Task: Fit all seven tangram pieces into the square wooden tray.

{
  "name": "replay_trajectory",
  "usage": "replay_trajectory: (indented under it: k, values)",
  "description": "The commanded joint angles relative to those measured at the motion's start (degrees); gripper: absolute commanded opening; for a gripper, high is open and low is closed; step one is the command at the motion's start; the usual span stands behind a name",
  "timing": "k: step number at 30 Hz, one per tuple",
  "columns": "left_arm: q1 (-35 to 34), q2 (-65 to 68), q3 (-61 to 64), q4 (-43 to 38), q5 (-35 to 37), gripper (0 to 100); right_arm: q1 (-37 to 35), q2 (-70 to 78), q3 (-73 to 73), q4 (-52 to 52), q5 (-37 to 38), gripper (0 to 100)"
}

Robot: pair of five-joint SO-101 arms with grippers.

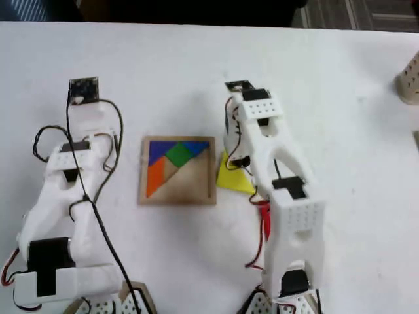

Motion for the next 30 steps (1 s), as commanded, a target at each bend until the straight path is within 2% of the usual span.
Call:
replay_trajectory:
  k: [1,9,11,16,21,24,28,30]
  values:
    - [-0.2,-0.4,-0.2,-1.6,-0.7,2,0.1,-13.3,12.3,-7.9,0.4,1.8]
    - [-0.2,-0.4,-0.1,-1.5,-0.7,2,-2.5,-29.1,33.8,-14.1,-2.2,1.8]
    - [-0.3,-0.4,-0.1,-1.3,-0.7,2,-4.1,-29.6,38.0,-16.4,-5.3,1.8]
    - [-0.3,-0.4,-0.1,-1.3,-0.7,2,-7.3,-28.1,40.1,-20.3,-9.4,1.9]
    - [-0.3,-0.4,-0.1,-1.3,-0.7,2,-11.8,-26.5,40.1,-23.2,-9.4,1.8]
    - [-0.3,-0.4,-0.1,-1.3,-0.7,2,-10.8,-27.6,40.0,-22.8,-9.4,1.8]
    - [-1.2,-0.4,-0.1,-1.4,-0.7,2,-5.1,-32.2,40.1,-21.3,-8.6,2.1]
    - [-1.2,-0.4,-0.1,-1.4,-0.7,2,-4.2,-34.7,40.3,-21.1,-5.3,2.3]
